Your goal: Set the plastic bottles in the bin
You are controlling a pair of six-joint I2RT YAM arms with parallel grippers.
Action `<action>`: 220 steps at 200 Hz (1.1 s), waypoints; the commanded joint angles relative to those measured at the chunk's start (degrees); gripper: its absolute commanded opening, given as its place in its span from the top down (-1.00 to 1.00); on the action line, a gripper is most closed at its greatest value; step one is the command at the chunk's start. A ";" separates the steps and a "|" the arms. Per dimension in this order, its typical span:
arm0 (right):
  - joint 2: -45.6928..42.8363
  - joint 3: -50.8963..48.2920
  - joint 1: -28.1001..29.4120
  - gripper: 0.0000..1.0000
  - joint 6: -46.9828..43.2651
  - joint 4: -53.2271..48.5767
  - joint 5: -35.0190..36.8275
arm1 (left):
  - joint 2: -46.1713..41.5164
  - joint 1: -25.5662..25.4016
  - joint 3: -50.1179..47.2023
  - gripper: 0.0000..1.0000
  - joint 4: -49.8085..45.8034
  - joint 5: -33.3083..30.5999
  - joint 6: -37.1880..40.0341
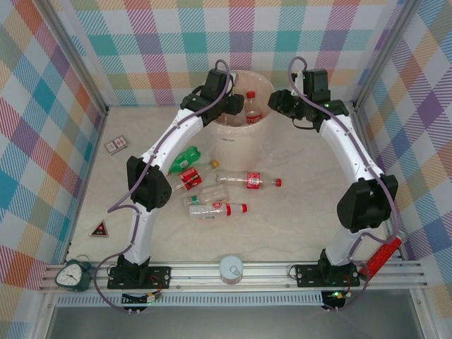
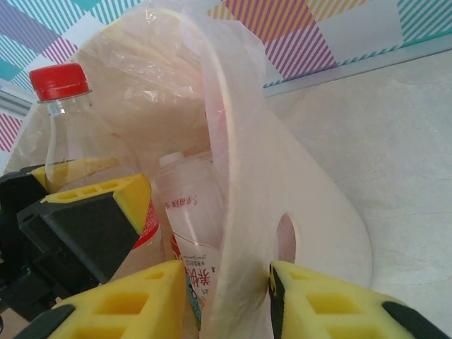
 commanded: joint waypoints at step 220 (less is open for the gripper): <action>1.11 0.57 -0.45 0.40 -1.29 -0.62 0.29 | -16.36 -0.50 -11.85 -0.99 15.82 6.75 -4.30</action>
